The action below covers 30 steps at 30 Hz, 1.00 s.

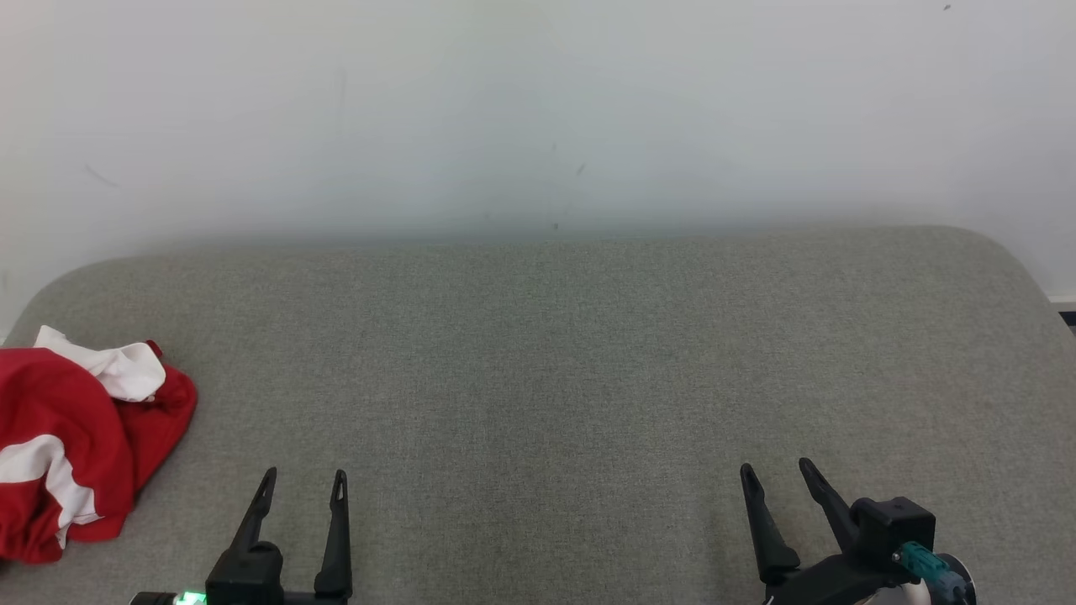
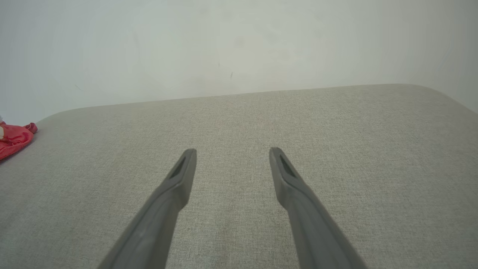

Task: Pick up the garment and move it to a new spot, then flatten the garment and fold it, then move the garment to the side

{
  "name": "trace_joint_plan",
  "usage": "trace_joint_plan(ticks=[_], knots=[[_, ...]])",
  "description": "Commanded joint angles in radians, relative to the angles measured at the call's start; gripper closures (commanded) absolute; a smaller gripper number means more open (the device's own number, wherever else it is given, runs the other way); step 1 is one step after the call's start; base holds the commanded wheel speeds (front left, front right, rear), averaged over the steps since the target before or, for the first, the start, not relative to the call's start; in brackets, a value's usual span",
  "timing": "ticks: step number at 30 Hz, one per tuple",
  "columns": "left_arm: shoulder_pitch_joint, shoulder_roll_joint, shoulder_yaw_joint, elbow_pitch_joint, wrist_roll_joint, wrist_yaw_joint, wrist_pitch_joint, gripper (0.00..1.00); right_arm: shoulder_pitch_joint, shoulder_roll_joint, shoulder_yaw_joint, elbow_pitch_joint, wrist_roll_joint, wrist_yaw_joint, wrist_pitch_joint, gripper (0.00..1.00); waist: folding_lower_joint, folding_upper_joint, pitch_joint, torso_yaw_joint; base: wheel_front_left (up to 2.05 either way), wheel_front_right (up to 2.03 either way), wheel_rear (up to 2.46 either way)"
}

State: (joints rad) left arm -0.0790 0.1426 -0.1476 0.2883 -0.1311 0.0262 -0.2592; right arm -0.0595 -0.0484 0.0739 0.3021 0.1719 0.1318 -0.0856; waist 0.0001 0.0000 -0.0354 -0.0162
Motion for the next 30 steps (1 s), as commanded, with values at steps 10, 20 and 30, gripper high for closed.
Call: trace_joint_plan(ticks=[10,20,30], knots=[[0.018,-0.014,0.019,0.006,0.011,-0.007,-0.007,0.0,0.008,-0.003,0.001,0.003,-0.016,-0.002,-0.008,0.0,-0.0001,0.0,0.0,0.0,0.0,0.0,0.0],[0.008,-0.029,0.041,0.013,0.004,-0.013,-0.007,0.0,0.015,-0.003,-0.006,-0.006,-0.01,-0.002,-0.011,0.0,-0.0001,0.0,-0.004,0.058,0.0,0.0,0.0],[0.037,-0.008,0.098,0.003,-0.011,-0.006,-0.007,0.0,0.019,-0.003,0.034,-0.008,0.052,-0.002,-0.028,0.0,-0.0001,0.0,-0.01,0.242,0.0,0.0,0.0]])
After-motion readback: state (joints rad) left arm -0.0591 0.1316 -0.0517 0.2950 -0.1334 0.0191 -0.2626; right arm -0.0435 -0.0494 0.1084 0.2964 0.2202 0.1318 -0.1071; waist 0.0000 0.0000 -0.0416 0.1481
